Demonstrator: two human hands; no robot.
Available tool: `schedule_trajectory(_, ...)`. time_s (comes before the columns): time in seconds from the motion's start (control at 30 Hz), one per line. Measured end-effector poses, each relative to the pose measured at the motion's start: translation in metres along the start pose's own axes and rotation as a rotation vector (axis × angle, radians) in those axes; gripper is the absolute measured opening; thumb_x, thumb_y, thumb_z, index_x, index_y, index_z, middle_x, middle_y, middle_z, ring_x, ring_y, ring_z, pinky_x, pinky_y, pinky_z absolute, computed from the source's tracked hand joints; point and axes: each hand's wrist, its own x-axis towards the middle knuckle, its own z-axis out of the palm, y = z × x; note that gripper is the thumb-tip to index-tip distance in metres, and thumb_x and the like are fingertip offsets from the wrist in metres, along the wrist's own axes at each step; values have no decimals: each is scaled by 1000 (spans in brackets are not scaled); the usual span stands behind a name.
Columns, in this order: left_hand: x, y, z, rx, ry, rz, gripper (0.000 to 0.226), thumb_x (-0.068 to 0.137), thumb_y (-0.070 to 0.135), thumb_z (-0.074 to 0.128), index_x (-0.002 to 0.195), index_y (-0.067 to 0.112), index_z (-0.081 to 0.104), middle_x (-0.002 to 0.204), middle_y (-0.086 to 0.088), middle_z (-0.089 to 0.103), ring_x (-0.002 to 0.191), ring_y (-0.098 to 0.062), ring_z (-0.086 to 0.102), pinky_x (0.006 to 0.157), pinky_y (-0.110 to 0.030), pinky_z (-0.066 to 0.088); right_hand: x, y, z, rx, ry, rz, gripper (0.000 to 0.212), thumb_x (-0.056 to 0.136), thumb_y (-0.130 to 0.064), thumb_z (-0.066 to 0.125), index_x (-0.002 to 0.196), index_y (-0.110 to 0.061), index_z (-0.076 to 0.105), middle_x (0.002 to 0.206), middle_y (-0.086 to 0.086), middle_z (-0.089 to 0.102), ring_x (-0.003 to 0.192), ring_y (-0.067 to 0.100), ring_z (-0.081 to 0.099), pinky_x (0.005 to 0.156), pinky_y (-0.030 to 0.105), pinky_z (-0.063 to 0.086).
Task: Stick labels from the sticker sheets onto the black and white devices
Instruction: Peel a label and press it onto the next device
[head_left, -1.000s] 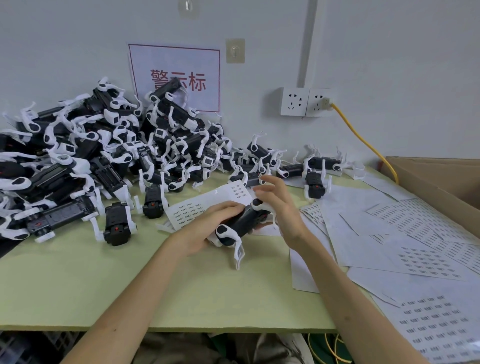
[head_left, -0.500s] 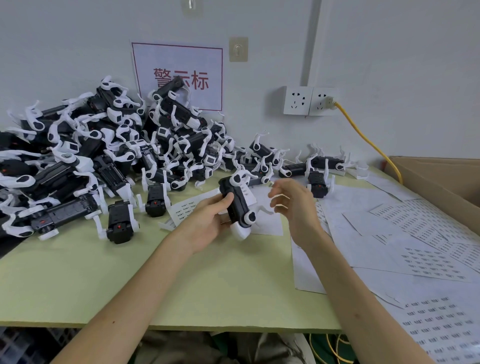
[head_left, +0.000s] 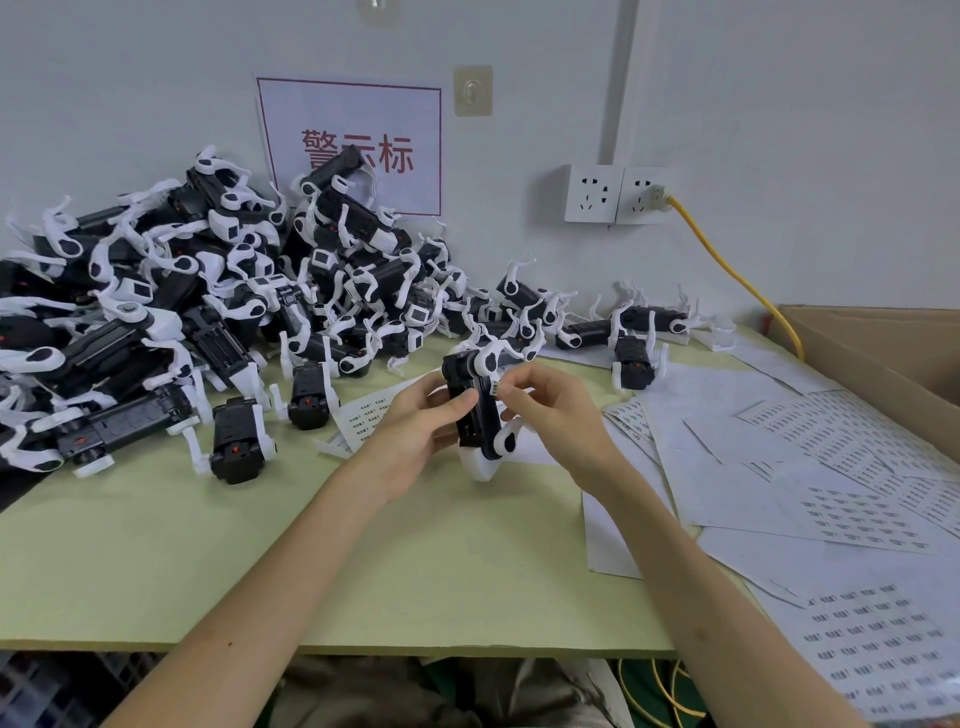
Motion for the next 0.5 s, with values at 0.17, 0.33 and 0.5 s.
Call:
schedule_trajectory(0.17, -1, 0, 1, -18, -30, 15, 51, 82, 23, 74, 129, 8, 62, 116, -9, 75, 106, -27, 73, 80, -27, 57, 0, 1, 2, -41, 11, -24, 16, 99, -8, 62, 84, -12, 66, 88, -1, 67, 70, 10, 65, 72, 21, 52)
schedule_trajectory(0.33, -2, -1, 2, -10, -39, 28, 52, 83, 23, 74, 131, 9, 61, 119, -11, 74, 108, -29, 73, 82, -27, 57, 1, 3, 2, -76, 19, -48, 15, 100, -11, 62, 85, -14, 65, 89, -1, 66, 67, 8, 64, 68, 19, 50)
schedule_trajectory(0.5, 0, -2, 1, -5, -35, 33, 47, 87, 18, 72, 132, 10, 61, 124, -14, 72, 110, -31, 72, 85, -29, 57, 2, 6, 3, -114, 33, -63, 14, 100, -12, 62, 86, -14, 64, 83, -4, 64, 66, 11, 62, 66, 23, 51)
